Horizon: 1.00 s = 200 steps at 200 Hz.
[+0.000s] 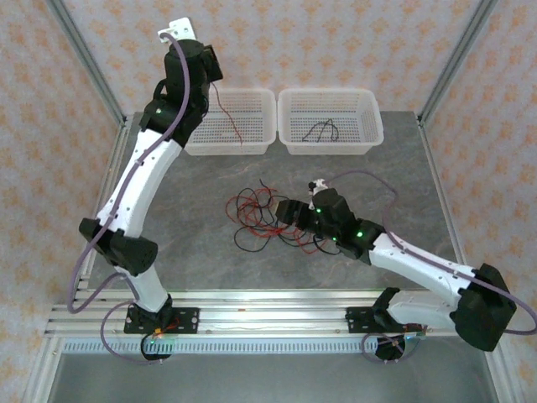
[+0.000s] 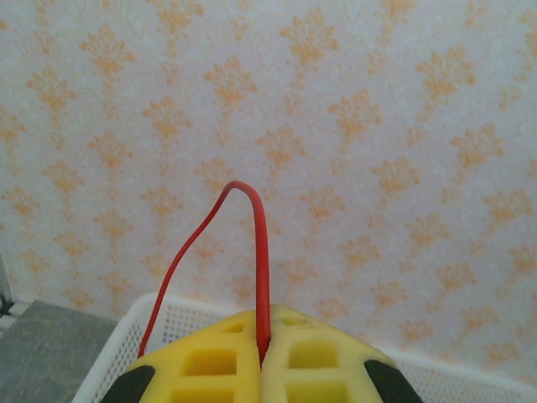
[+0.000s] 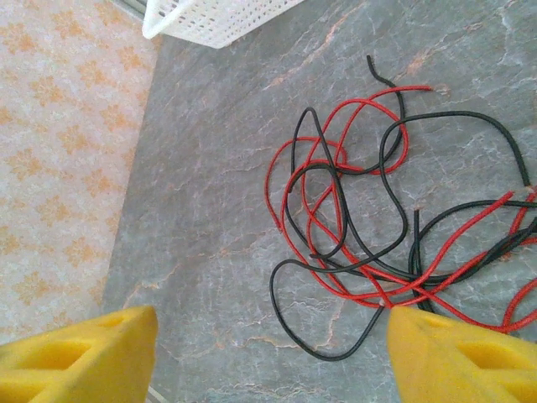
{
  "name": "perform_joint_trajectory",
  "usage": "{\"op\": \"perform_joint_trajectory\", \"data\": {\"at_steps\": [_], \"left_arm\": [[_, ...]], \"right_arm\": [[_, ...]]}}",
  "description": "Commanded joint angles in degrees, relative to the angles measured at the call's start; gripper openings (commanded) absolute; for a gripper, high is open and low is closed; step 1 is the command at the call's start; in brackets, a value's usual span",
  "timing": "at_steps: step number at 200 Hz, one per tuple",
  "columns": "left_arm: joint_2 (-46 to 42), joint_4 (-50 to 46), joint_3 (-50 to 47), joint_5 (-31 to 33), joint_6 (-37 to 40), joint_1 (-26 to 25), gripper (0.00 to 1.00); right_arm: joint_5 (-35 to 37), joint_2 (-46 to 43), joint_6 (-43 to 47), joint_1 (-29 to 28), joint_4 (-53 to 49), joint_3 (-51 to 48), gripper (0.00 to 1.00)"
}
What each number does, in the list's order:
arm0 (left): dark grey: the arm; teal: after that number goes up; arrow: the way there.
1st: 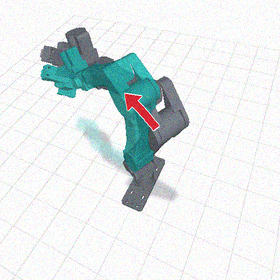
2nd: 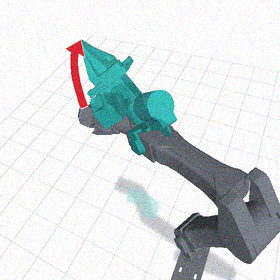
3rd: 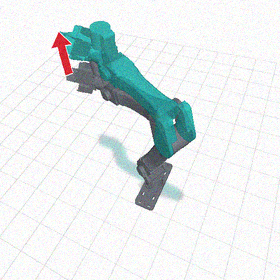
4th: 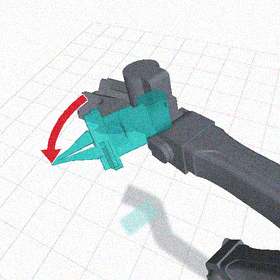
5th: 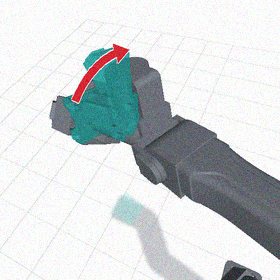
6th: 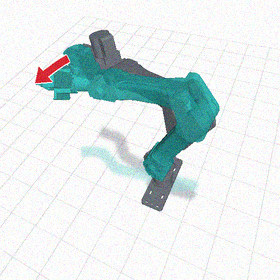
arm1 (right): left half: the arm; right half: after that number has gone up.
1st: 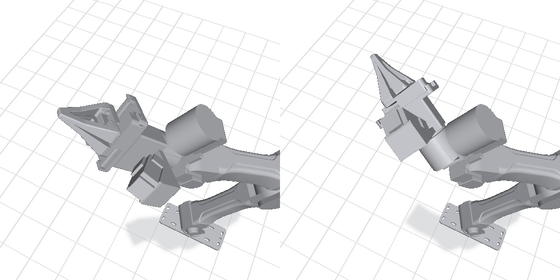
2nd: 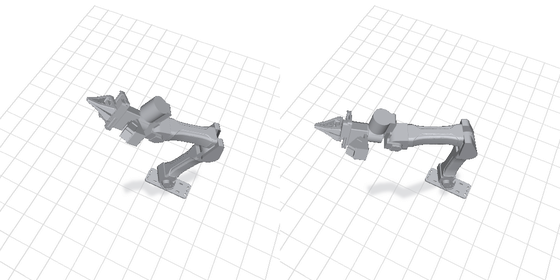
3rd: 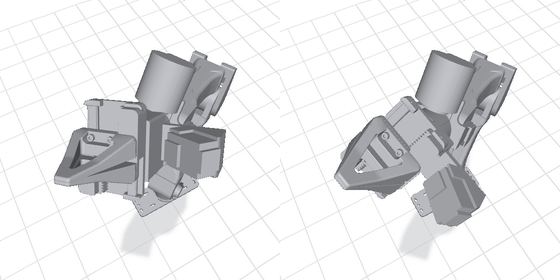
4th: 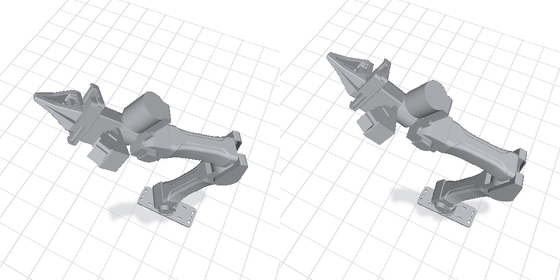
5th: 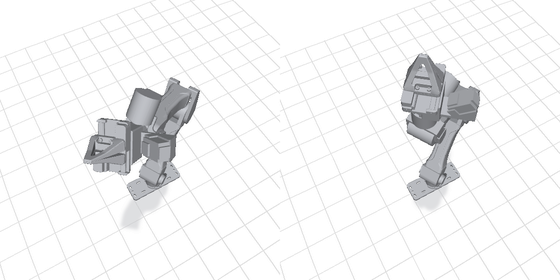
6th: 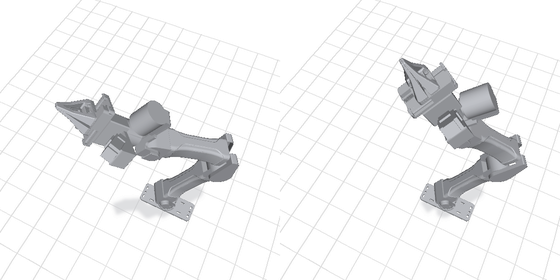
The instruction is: Untangle the cables
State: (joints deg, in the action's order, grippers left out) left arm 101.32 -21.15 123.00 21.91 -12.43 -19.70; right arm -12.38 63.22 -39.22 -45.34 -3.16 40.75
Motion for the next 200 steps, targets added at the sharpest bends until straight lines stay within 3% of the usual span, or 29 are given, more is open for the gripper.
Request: {"op": "perform_joint_trajectory", "data": {"at_steps": [1,33,118,200], "left_arm": [[2.5,8.6,3.1,0.6,3.2,1.9,0.00],[7.6,15.8,4.4,-0.4,5.0,3.9,0.00],[23.7,19.3,7.0,-7.8,-1.3,7.6,0.00],[28.1,20.2,-10.3,-11.3,-13.4,7.8,0.00]], "right_arm": [[2.9,-2.1,0.9,-0.4,-4.4,1.3,0.72],[3.8,-4.0,0.1,-0.4,-5.3,0.3,0.71],[5.7,-5.7,-1.6,-0.4,-7.3,-1.5,0.71],[7.0,-4.2,-0.5,-0.4,-9.1,-0.9,0.71]]}}
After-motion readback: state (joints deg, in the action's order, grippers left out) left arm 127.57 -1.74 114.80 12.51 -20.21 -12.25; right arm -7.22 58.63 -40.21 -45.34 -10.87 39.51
